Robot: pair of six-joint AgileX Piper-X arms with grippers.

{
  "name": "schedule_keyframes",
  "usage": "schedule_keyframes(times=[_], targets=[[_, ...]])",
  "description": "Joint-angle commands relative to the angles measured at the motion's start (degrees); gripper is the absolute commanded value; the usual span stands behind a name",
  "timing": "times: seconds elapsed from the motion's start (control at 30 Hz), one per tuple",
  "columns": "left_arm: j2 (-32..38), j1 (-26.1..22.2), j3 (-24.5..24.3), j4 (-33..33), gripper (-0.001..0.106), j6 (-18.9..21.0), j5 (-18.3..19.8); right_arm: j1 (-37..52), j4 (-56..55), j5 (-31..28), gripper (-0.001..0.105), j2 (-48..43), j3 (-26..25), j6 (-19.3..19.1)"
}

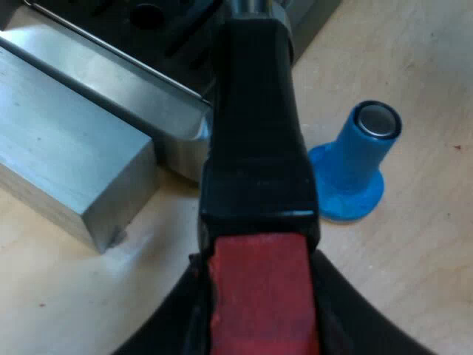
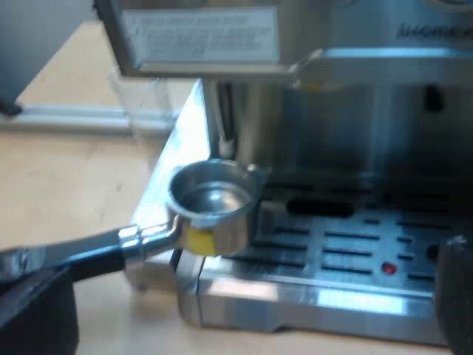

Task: Put the handle in the coffee machine

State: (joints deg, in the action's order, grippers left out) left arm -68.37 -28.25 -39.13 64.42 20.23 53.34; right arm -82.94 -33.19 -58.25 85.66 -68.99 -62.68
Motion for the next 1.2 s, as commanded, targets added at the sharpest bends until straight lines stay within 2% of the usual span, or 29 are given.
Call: schedule_keyframes(times=[0.03,0.07,0.13,0.2,0.37,0.6,0.87,0.93,1.03,1.2], targets=[[-0.98,0.89,-1.81,-0.25,0.000,-1.90,4.19,0.47,0.36,-2.10,0.105,-0.34,-0.48,1.22],[-1.43,1.46,-2.17,-0.25,0.000,-2.23,4.19,0.52,0.36,-2.79,0.105,-0.06,-0.48,1.15],[-3.02,4.67,-3.69,-0.25,0.000,-2.30,4.19,0.73,0.36,-9.65,0.105,1.39,-0.48,0.88],[-3.77,6.37,-4.62,-0.35,0.000,-2.30,4.19,0.73,0.36,-11.99,0.105,2.45,-0.48,0.88],[-5.43,8.68,-5.77,-1.73,0.000,-2.05,4.64,0.73,2.12,-11.31,0.105,5.12,-0.48,1.05],[-10.33,9.44,-8.60,-3.06,0.000,0.48,8.90,0.73,7.09,-11.44,0.105,7.42,-0.48,1.05],[-12.71,13.86,-12.00,-3.36,0.000,1.14,8.94,0.73,8.55,-11.44,0.105,8.05,-0.48,1.05],[-12.70,14.64,-12.20,-5.02,0.000,2.51,8.94,0.73,8.55,-11.44,0.105,8.05,-0.48,1.05],[-12.70,15.23,-12.18,-9.34,0.000,6.97,9.16,0.73,8.55,-11.44,0.105,8.05,-0.48,1.05],[-12.70,15.23,-12.18,-14.24,0.000,10.54,9.84,0.73,8.55,-11.44,0.105,8.05,-0.48,1.05]])
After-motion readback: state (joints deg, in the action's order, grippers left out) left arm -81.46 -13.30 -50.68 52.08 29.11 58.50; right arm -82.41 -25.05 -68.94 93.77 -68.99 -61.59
